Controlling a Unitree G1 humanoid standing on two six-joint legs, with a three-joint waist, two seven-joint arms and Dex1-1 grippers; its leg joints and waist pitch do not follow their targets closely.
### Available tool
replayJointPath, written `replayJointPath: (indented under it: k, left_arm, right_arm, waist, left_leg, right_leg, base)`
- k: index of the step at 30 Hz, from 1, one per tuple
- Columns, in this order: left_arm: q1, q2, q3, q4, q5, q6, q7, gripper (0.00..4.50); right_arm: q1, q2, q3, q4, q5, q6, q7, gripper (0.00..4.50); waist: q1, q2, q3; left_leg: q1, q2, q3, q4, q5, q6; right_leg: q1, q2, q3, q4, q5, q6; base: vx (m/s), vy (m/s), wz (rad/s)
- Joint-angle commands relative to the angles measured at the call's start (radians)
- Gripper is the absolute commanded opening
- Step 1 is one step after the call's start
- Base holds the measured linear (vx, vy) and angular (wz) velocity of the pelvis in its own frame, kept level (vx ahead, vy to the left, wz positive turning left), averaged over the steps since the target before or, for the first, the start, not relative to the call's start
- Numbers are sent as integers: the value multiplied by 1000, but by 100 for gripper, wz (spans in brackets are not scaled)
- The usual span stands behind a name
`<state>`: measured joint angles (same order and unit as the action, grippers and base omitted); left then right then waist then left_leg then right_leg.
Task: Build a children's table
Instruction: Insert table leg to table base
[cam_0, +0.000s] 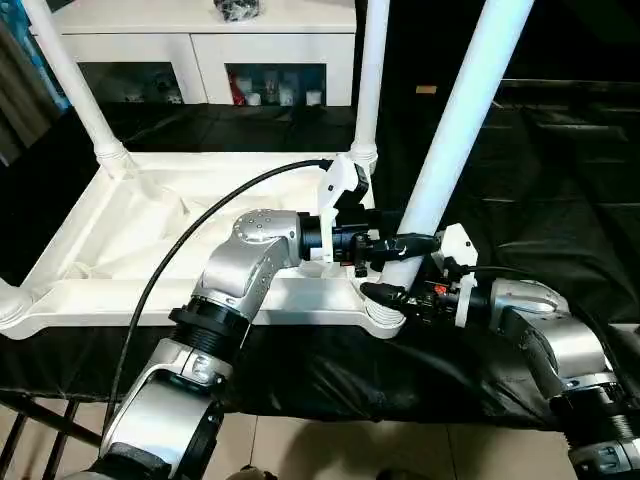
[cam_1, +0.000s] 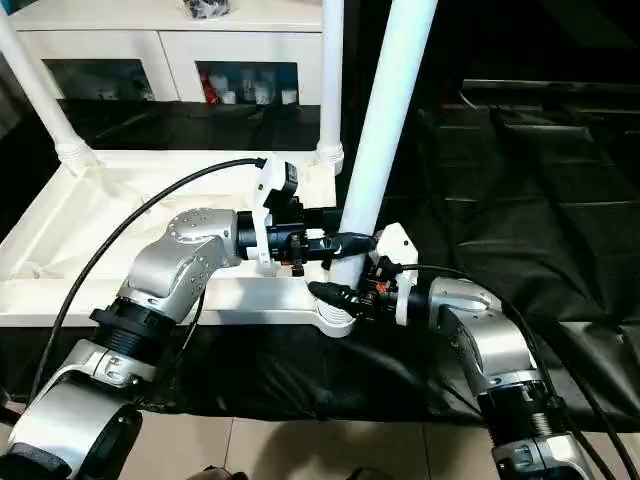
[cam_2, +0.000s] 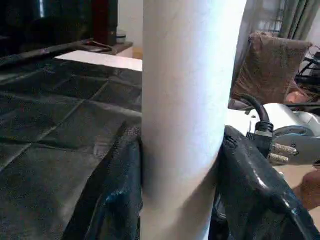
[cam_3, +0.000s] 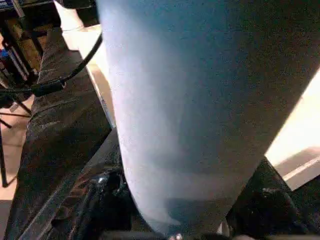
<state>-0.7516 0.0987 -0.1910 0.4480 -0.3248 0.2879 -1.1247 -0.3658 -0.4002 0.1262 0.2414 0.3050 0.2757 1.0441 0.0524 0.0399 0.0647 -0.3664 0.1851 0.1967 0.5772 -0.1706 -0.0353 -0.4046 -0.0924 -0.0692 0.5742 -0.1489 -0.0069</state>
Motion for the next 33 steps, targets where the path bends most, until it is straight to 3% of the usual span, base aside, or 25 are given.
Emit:
replayJointPath:
  k: [1, 5, 7, 10, 16, 18, 20, 23, 25, 29, 33]
  left_arm:
    - [16, 17, -7, 18, 19, 22, 1, 257]
    - [49, 66, -12, -19, -1, -12, -90, 263]
    - [61, 91, -13, -34, -6, -14, -119, 263]
    - [86, 153, -44, -55, 18, -28, -183, 263]
    - [123, 274, -130, 16, 166, -142, -204, 263]
    - [128, 285, -150, 54, 211, -175, -180, 263]
    - [129, 277, -158, 108, 258, -232, -119, 234]
    - [124, 265, -150, 141, 263, -247, -89, 227]
    - [116, 263, -157, 169, 269, -263, -78, 189]
    - [113, 267, -161, 177, 272, -271, -93, 157]
    - [108, 277, -178, 194, 303, -294, -118, 138]
  right_arm:
    - [0, 0, 17, 0, -7, 16, 3, 195]
    - [6, 7, 14, -5, -1, 25, -6, 195]
    - [8, 10, 13, -5, -5, 17, -12, 195]
    - [14, 11, 13, -6, -10, 11, -18, 195]
    - [26, 12, 13, -10, -20, -1, -32, 195]
    - [27, 13, 13, -8, -24, -5, -37, 195]
    - [28, 16, 14, -8, -27, -8, -40, 195]
    - [30, 18, 16, -12, -28, -7, -45, 195]
    - [32, 15, 21, -16, -31, -9, -46, 195]
    - [36, 12, 23, -21, -31, -9, -48, 195]
    - [40, 7, 25, -23, -37, -12, -49, 195]
  waist:
    - [4, -20, -67]
    - [3, -18, -68]
    - [4, -11, -71]
    - [4, -10, -69]
    - [-3, -4, -65]
    - [-3, -3, -64]
    - [-5, -6, -64]
    - [-3, -6, -65]
    - [-3, -4, -64]
    - [-3, -4, -65]
    - [-4, -4, -64]
  left_leg:
    - [6, 36, -17, -59, -245, 65]
    - [3, 35, -18, -61, -238, 69]
    - [7, 37, -17, -59, -233, 65]
    - [10, 39, -17, -63, -251, 54]
    - [14, 40, -20, -70, -317, 19]
    - [14, 40, -22, -71, -326, 11]
    - [13, 38, -21, -70, -330, 6]
    - [13, 40, -21, -70, -326, 7]
    - [12, 39, -21, -70, -326, 12]
    - [12, 41, -20, -70, -316, 15]
    - [12, 40, -20, -70, -318, 18]
  right_leg:
    - [51, -48, 33, -74, -372, -200]
    - [52, -46, 33, -73, -360, -196]
    - [50, -47, 33, -69, -339, -204]
    - [47, -45, 34, -69, -346, -207]
    - [42, -45, 36, -73, -399, -181]
    - [41, -46, 38, -74, -398, -179]
    - [42, -47, 38, -74, -391, -178]
    - [43, -51, 39, -72, -380, -192]
    - [42, -50, 39, -73, -376, -196]
    - [43, -51, 40, -69, -351, -206]
    - [42, -50, 39, -72, -363, -200]
  base:
    - [0, 0, 0]
    - [0, 0, 0]
    - [0, 0, 0]
    - [0, 0, 0]
    - [0, 0, 0]
    - [0, 0, 0]
    - [0, 0, 0]
    - [0, 0, 0]
    - [0, 0, 0]
    - [0, 0, 0]
    - [0, 0, 0]
